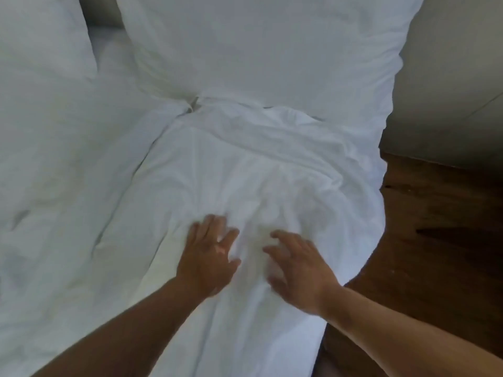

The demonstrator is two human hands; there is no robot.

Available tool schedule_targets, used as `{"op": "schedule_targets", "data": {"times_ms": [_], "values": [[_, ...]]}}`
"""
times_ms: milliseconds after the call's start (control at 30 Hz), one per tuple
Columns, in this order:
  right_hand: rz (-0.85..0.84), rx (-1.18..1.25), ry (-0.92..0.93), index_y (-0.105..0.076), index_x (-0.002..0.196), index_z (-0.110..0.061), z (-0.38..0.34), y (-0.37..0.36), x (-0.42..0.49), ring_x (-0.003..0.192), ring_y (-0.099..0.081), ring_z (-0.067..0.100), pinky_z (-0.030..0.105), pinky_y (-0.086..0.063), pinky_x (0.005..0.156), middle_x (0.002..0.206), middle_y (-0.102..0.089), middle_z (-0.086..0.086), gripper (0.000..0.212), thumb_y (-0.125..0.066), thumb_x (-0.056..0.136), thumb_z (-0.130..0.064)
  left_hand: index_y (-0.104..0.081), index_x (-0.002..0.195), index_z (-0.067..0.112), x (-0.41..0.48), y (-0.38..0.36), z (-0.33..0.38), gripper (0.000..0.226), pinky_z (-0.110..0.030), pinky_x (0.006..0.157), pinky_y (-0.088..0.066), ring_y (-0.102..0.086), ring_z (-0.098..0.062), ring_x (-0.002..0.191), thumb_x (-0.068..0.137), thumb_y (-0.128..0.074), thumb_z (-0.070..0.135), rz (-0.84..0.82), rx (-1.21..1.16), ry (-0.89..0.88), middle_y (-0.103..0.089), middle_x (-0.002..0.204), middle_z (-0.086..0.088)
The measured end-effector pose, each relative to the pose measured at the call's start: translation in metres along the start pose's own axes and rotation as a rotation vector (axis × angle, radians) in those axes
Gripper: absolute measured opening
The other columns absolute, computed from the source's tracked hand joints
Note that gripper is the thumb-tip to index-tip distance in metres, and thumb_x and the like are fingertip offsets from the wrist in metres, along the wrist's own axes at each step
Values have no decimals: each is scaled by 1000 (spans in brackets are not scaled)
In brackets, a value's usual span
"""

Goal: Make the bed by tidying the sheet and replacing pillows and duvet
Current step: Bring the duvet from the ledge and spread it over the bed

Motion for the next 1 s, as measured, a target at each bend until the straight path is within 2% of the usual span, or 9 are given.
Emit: {"op": "schedule_targets", "data": {"times_ms": [200,300,433,500,567,667,733,800,1000], "values": [[-557,-311,291,-45,140,-34,-82,-127,-65,143,-35,31,71,-20,111,150,-42,5,103,-83,49,-66,-66,131,22,-192,-61,-7,65,-48,92,-49,-62,-36,113,77,-61,57,-25,-53,164,-59,133,-12],[-470,-363,258,-60,126,-39,-77,-128,-56,127,-53,22,64,-19,113,127,-60,-6,79,-88,54,-54,-53,142,20,-283,-98,-21,111,-48,80,-55,-65,-33,101,47,-59,78,-207,-74,320,-54,125,-6],[-456,-379,175,-64,119,-40,-94,-116,-44,117,-59,16,50,-25,112,116,-66,-13,40,-69,83,-55,-38,152,13,-398,-174,-37,159,-64,91,-41,-54,-43,125,12,-80,75,-481,-151,540,-48,149,-15],[-492,-391,153,-64,115,-37,-103,-106,-42,109,-62,15,38,-37,102,110,-67,-13,32,-61,90,-56,-36,150,4,-417,-178,-42,129,-63,97,-35,-51,-42,132,42,-90,49,-408,-109,536,-46,151,-19],[-519,-335,122,-67,113,-36,-107,-94,-46,104,-63,16,34,-44,94,107,-68,-12,30,-59,92,-57,-48,139,7,-409,-165,-60,69,-53,90,-50,-65,-39,113,75,-66,25,-287,-124,571,-65,127,-19],[-659,-253,41,-69,116,-35,-110,-81,-76,104,-62,14,30,-45,93,108,-70,-12,37,-60,90,-61,-56,137,19,-401,-127,-95,42,-36,82,-58,-71,-32,99,96,-49,21,-372,-206,615,-72,109,-9],[-753,-232,-11,-70,117,-35,-104,-67,-103,102,-61,11,27,-44,92,105,-70,-15,42,-62,88,-63,-64,125,19,-399,-103,-91,32,-21,85,-50,-65,-28,112,94,-57,23,-620,-408,462,-69,106,4],[-804,-230,-100,-71,117,-33,-92,-46,-126,99,-61,8,24,-43,90,105,-69,-16,45,-61,87,-65,-69,88,21,-392,-63,-75,18,-18,67,-45,-68,-24,94,72,-64,25,-781,-628,305,-64,81,8],[-238,-424,-313,-50,140,-29,-85,-15,-80,125,-50,27,45,-44,100,135,-54,1,47,-52,97,-47,-58,125,17,-295,-9,-146,40,-31,83,-46,-60,-27,107,92,-68,37,-58,-425,477,-61,116,-6]]}}
Point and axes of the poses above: each hand's wrist, its own x-axis towards the middle knuckle, its own y-axis out of the back of the hand, z = x × y, the point moved 9 cm from there along x, towards the middle knuckle
